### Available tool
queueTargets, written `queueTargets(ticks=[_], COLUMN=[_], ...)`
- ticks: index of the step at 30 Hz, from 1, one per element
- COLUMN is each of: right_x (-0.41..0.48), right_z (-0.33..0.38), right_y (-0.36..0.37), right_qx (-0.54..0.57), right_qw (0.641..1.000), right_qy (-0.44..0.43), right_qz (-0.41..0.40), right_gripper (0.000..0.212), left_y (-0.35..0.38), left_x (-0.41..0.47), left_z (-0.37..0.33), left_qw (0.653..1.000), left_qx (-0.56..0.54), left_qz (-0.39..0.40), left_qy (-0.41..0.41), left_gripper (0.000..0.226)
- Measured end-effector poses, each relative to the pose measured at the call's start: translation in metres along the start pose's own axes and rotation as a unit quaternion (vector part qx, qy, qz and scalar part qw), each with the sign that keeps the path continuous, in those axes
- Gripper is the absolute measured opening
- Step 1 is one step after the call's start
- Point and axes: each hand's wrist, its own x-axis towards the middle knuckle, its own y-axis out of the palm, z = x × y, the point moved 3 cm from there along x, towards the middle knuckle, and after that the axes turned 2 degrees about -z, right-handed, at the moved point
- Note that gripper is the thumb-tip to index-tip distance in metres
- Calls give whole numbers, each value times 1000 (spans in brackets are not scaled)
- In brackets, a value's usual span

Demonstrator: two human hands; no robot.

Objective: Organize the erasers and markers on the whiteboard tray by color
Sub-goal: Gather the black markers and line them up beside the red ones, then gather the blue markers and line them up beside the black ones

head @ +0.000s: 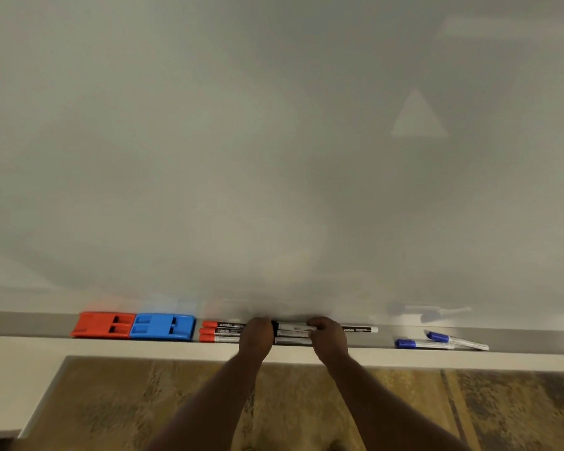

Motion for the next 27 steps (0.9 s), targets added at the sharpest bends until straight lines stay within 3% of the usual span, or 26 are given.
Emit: queueTargets(ticks=[4, 19, 27], right_x=[-3, -1, -7], right_z=[-1, 0, -7], right_y=[-1, -6, -34], right_qx=[8, -22, 61], right_qw=[999, 999, 997], right_qy=[18, -5, 15], right_qz=[-30, -28, -47], right_gripper=[38, 19, 31], left_y=[2, 0, -3], left_x=[-1, -6, -12], left_z=[-2, -7, -27], left_qw=[999, 991, 986], left_qx=[45, 122, 161], left_qz=[4, -10, -34], left_qy=[20, 47, 41], left_gripper=[31, 33, 31])
